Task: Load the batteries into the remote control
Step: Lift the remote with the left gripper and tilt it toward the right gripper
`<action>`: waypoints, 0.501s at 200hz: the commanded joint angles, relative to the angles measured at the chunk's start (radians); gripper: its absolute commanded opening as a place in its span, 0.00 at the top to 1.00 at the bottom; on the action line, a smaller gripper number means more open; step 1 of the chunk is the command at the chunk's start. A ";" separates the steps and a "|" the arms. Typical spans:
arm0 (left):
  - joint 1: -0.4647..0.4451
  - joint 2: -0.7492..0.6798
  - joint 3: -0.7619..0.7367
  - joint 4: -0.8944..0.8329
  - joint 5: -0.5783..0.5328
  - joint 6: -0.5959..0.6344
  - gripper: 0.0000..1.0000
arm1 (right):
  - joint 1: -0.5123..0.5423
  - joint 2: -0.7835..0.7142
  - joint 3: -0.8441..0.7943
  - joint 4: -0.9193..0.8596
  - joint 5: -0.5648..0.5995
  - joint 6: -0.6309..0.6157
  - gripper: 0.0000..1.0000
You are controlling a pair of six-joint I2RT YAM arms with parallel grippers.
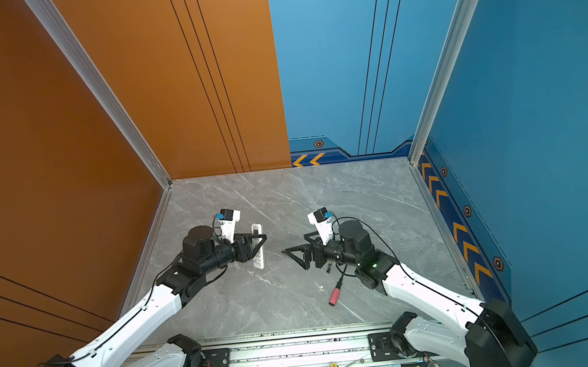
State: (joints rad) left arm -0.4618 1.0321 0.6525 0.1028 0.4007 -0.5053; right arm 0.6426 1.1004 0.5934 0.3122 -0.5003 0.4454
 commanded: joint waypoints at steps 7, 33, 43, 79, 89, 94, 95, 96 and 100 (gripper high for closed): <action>0.021 -0.010 -0.025 0.160 0.148 -0.041 0.77 | 0.017 0.064 -0.014 0.172 -0.093 0.006 0.00; 0.023 -0.017 -0.024 0.190 0.222 -0.049 0.77 | 0.028 0.107 -0.015 0.209 -0.153 -0.024 0.00; 0.023 -0.021 -0.021 0.201 0.242 -0.046 0.77 | 0.035 0.119 -0.024 0.253 -0.174 -0.019 0.00; 0.018 -0.049 -0.026 0.226 0.272 -0.019 0.77 | 0.053 0.150 -0.030 0.303 -0.207 -0.033 0.00; 0.013 -0.058 -0.033 0.253 0.282 -0.022 0.78 | 0.067 0.160 -0.029 0.314 -0.218 -0.029 0.00; 0.010 -0.062 -0.037 0.263 0.286 -0.023 0.78 | 0.082 0.165 -0.029 0.324 -0.224 -0.023 0.00; 0.010 -0.061 -0.037 0.266 0.287 -0.023 0.78 | 0.083 0.166 -0.029 0.326 -0.224 -0.022 0.00; 0.010 -0.062 -0.037 0.267 0.288 -0.024 0.78 | 0.084 0.168 -0.029 0.328 -0.226 -0.020 0.00; 0.007 -0.062 -0.039 0.272 0.292 -0.024 0.78 | 0.086 0.173 -0.028 0.340 -0.230 -0.014 0.00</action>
State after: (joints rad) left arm -0.4461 1.0000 0.6315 0.2878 0.6281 -0.5415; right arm 0.6994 1.2461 0.5739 0.5644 -0.6720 0.4351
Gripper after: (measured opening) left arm 0.526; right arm 0.997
